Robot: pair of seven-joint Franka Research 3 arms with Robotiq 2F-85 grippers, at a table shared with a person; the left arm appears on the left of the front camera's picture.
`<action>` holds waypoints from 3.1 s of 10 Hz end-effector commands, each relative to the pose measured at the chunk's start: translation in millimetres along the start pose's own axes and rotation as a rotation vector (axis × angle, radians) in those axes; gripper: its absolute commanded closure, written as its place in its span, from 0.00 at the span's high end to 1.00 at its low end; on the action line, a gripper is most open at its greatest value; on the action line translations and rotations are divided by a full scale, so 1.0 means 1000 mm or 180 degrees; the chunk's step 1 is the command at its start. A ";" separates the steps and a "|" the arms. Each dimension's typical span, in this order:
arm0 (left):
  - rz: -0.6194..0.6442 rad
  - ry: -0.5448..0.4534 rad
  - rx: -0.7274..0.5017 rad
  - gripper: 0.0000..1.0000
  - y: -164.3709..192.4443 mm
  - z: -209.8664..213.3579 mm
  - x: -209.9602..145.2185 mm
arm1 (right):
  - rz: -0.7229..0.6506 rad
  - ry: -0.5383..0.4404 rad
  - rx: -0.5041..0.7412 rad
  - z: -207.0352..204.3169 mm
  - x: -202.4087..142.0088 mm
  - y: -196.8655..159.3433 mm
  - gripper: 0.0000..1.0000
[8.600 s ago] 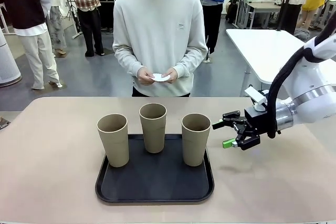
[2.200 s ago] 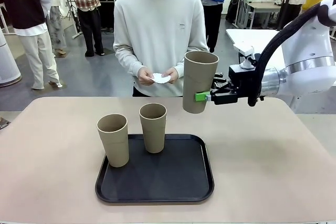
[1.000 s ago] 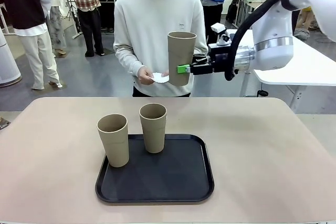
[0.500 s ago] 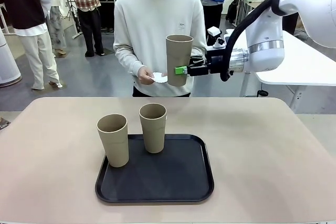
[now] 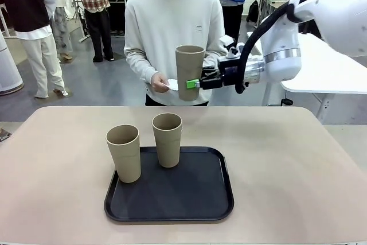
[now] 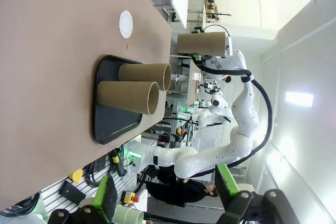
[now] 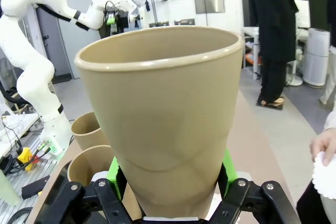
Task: Place coasters on the table and set cups on them.
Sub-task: Pick up one Reusable plastic cup and place it on a coaster set by the human.
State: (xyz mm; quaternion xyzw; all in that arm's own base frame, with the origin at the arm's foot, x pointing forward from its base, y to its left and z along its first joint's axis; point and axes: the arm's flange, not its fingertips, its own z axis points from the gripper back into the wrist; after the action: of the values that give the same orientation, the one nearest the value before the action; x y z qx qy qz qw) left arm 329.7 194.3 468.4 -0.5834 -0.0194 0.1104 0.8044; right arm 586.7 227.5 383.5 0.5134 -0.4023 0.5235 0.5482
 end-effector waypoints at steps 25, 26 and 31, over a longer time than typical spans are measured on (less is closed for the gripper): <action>-0.0019 -0.0008 -0.0041 1.00 -0.001 0.001 -0.001 | 0.0122 -0.0016 0.0224 -0.091 -0.120 -0.084 0.82; -0.0019 -0.0008 -0.0041 1.00 -0.001 0.001 -0.001 | 0.0122 -0.0009 0.0218 -0.092 -0.122 -0.087 0.82; -0.0019 -0.0008 -0.0041 1.00 -0.001 0.001 -0.001 | 0.0038 0.0015 0.0213 -0.089 -0.129 -0.092 0.82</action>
State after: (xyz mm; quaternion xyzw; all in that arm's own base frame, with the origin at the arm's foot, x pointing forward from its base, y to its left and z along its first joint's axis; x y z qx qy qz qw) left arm 329.8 194.3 468.4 -0.5834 -0.0194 0.1104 0.8044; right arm 646.5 297.0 230.0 0.5277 -0.3786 0.5484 0.5267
